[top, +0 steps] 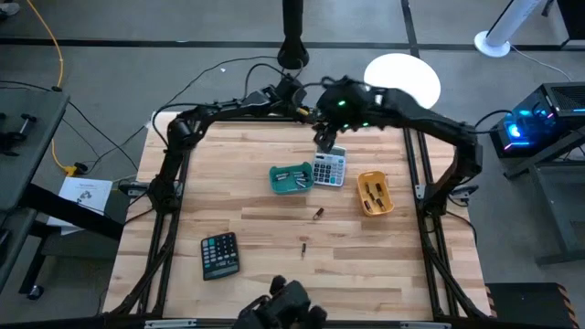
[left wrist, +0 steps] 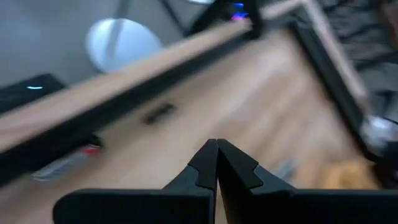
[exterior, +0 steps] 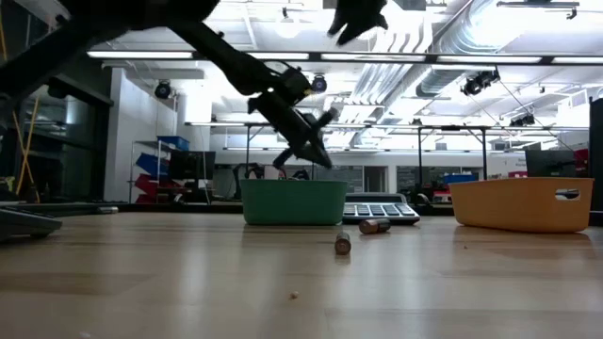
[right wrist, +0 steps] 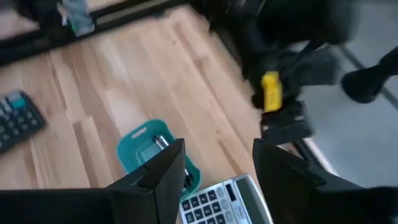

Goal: Sort batteries
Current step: Put the silver battery into the blue bin

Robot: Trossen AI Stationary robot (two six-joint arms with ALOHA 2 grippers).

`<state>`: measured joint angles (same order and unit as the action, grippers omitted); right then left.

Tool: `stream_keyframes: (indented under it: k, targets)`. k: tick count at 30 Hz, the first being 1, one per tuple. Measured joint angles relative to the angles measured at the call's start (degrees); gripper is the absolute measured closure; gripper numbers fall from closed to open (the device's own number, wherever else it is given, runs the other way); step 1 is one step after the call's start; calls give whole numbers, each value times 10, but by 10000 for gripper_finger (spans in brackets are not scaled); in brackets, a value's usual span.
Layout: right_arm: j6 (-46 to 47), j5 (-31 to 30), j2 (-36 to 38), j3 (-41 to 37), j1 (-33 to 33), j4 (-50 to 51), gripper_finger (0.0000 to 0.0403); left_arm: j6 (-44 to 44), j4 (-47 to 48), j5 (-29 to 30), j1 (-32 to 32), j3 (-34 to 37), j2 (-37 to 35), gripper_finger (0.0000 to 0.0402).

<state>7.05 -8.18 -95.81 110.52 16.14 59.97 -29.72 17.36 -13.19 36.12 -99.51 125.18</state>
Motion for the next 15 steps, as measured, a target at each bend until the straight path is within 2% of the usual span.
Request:
stream_keyframes:
  k: [3,9,15]
  targets:
    - [22,-23,24,28,0,30,220,26,30,69,0,-28,25,401]
    - [50,-57,76,34,0,45,220,150,58,177,0,-35,48,401]
    - [66,-84,102,34,0,47,220,178,88,183,0,-35,82,401]
